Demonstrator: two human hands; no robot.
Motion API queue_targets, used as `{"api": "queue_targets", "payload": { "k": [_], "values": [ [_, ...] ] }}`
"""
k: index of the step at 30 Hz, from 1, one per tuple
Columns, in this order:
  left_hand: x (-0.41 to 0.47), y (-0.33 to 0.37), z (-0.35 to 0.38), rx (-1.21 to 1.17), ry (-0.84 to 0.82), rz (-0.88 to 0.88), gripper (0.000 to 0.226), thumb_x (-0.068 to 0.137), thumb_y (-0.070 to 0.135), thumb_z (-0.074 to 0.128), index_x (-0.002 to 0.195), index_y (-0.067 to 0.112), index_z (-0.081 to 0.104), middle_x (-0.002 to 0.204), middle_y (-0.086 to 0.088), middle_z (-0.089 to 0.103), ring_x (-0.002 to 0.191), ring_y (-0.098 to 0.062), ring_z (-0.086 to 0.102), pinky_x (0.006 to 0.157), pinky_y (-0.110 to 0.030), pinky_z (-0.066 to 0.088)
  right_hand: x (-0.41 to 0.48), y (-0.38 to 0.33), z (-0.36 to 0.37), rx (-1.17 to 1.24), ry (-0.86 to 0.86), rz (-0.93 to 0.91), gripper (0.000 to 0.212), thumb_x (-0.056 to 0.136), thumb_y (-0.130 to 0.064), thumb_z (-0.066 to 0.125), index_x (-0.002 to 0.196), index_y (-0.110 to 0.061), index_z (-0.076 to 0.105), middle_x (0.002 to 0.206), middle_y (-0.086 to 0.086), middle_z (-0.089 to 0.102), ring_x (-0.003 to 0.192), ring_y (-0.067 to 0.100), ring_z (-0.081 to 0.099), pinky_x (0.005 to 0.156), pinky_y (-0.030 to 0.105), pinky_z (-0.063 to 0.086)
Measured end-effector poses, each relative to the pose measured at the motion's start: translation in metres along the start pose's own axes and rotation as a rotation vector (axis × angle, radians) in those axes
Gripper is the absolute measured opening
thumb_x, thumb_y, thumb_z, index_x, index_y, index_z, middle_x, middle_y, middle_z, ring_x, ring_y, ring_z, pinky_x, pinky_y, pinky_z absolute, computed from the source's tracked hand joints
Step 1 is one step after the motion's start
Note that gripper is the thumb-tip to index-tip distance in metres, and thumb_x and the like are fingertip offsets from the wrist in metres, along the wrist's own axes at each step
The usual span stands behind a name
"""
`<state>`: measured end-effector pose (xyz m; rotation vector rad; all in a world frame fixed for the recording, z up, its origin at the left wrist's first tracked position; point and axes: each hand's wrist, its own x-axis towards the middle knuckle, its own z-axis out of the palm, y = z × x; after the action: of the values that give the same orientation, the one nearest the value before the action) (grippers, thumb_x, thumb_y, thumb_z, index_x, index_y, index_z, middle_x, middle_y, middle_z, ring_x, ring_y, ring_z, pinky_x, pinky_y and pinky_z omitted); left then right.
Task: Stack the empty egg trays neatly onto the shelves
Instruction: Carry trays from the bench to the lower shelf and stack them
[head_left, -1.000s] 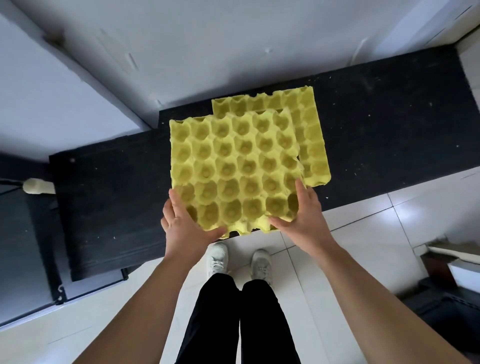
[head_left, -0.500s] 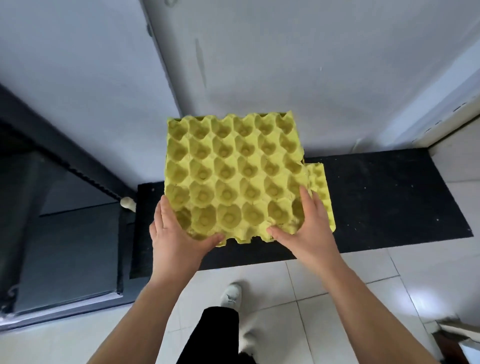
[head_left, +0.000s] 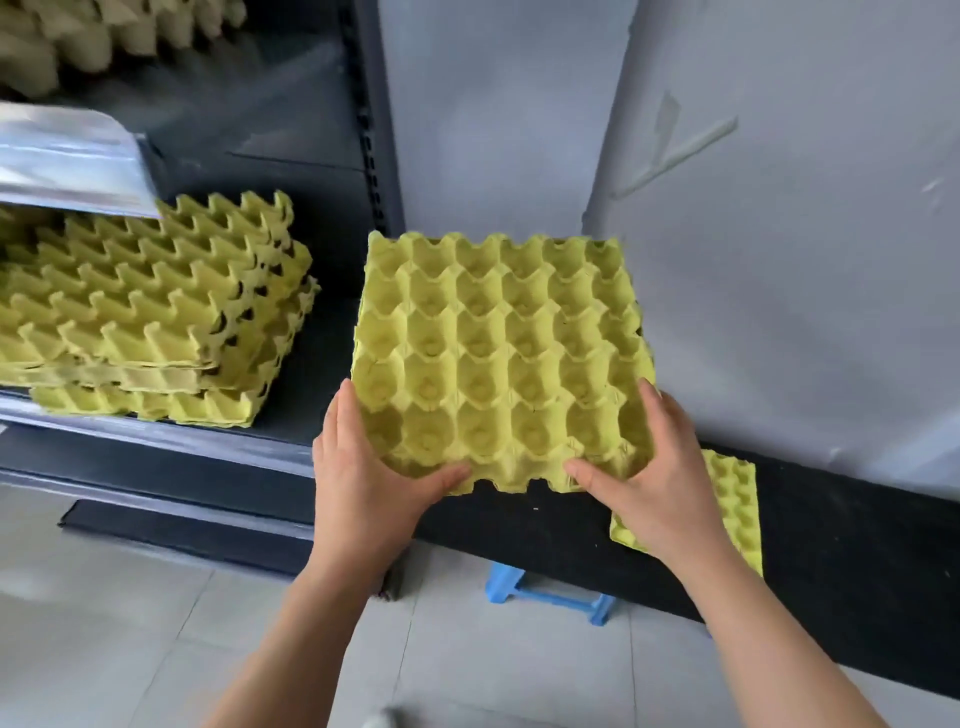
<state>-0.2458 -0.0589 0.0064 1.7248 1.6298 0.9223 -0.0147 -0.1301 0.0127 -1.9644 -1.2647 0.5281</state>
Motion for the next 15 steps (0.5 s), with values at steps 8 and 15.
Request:
{"api": "queue_targets", "payload": {
  "k": [8, 15],
  "values": [
    [0.016, -0.055, -0.121, -0.039, 0.155, -0.025, 0.135, 0.052, 0.052, 0.090, 0.156, 0.024, 0.009, 0.159, 0.006, 0.022, 0.145, -0.010, 0.017, 0.119, -0.039, 0.024, -0.011, -0.113, 0.074, 0.013, -0.030, -0.175, 0.107, 0.068, -0.047, 0.080, 0.152, -0.030, 0.016, 0.156, 0.002, 0.017, 0.144, 0.013, 0.015, 0.110, 0.025, 0.016],
    [0.055, -0.129, -0.235, -0.019, 0.200, -0.041, 0.136, 0.045, 0.062, 0.088, 0.154, 0.027, 0.016, 0.153, 0.006, 0.034, 0.141, -0.012, 0.032, 0.114, -0.043, 0.035, -0.029, -0.205, 0.173, 0.037, -0.030, -0.244, 0.106, 0.068, -0.053, 0.076, 0.152, -0.026, 0.017, 0.156, 0.003, 0.019, 0.143, 0.016, 0.016, 0.111, 0.030, 0.017]
  ]
}}
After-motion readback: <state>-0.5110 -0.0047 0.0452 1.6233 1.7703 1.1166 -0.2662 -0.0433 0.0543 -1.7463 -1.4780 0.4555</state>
